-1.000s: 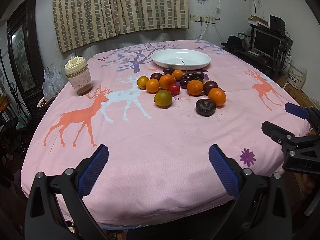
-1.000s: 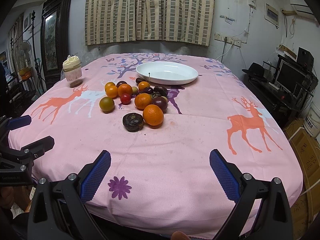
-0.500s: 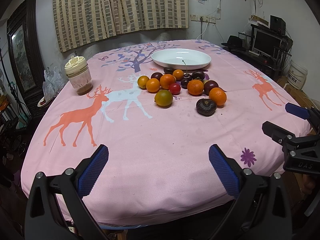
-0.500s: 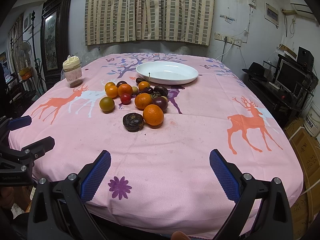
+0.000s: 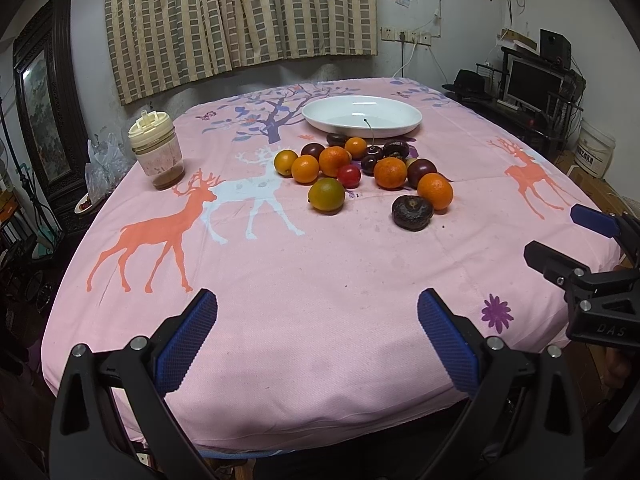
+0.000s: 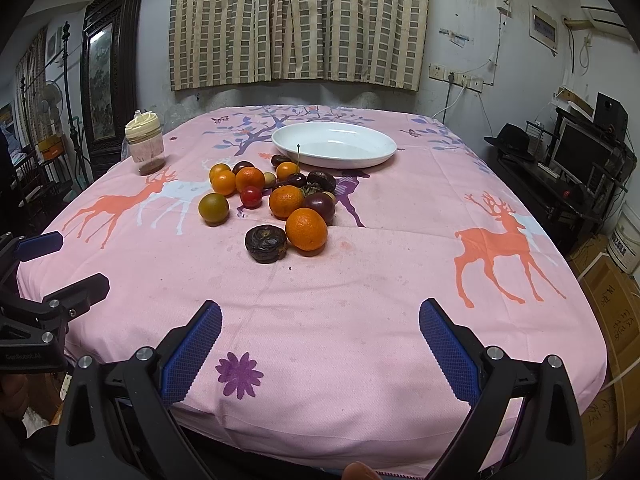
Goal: Organize fruits
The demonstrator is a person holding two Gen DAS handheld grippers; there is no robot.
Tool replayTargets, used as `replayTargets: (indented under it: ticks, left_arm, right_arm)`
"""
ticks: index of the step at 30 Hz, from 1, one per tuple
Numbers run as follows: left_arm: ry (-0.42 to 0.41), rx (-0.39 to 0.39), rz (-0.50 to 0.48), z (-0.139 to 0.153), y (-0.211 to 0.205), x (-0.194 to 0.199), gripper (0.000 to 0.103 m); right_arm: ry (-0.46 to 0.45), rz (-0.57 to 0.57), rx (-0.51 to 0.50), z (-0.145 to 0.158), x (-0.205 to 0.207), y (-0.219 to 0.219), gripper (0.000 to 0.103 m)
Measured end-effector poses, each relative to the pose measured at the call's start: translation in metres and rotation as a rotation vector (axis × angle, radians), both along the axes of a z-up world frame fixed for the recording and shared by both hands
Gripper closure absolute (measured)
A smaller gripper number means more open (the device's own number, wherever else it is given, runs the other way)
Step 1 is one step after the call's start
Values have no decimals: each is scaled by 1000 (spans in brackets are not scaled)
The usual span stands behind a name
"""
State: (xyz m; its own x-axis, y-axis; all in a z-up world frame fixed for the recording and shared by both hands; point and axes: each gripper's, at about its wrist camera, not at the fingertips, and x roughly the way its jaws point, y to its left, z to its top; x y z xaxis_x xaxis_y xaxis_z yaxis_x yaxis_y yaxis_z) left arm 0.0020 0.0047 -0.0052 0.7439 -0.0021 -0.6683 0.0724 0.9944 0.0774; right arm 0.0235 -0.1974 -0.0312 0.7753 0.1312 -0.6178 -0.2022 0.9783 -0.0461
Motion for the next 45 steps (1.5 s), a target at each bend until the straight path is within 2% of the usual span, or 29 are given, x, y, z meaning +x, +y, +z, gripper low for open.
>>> replayTargets:
  ticks: [15,21,25,29,35,38,39,40,42,43,45]
  left_arm:
    - [30,-5,-2,-13,6,6,5]
    - [60,-23,12,-24,17,21,5]
    - [72,-47,-2,-27,23,32,5]
    - [76,-60,-32,-30,25,45,5]
    - [98,-96,-79,-29,28,72,5]
    - [110,-126,-95,-26,33,96,5]
    - [112,-133,-103,-25,34,104,5]
    - [114,-138,-112,-24,34,112,6]
    - [123,-144,-148,-23,33,131,19]
    - [135,-142,-168,-23,31,140,30]
    - [151,-128,-201,-25,27,158,35]
  right_arm:
    - [19,56,8,-8,4,6,4]
    - [62,57,102,-11,38,-3,5]
    - [123,56,110,-18,79,0,32]
    - [230,61,182,-32,120,0,38]
    - [307,63,283,-45,157,0,42]
    - [349,73,349,-53,170,-3,50]
    - [356,84,371,-54,172,-3,57]
    - [363,99,389,-55,172,-3,58]
    - [364,103,396,-54,170,-5,59]
    - [366,102,405,-53,169,-7,59]
    - [359,102,444,-49,162,-14,59]
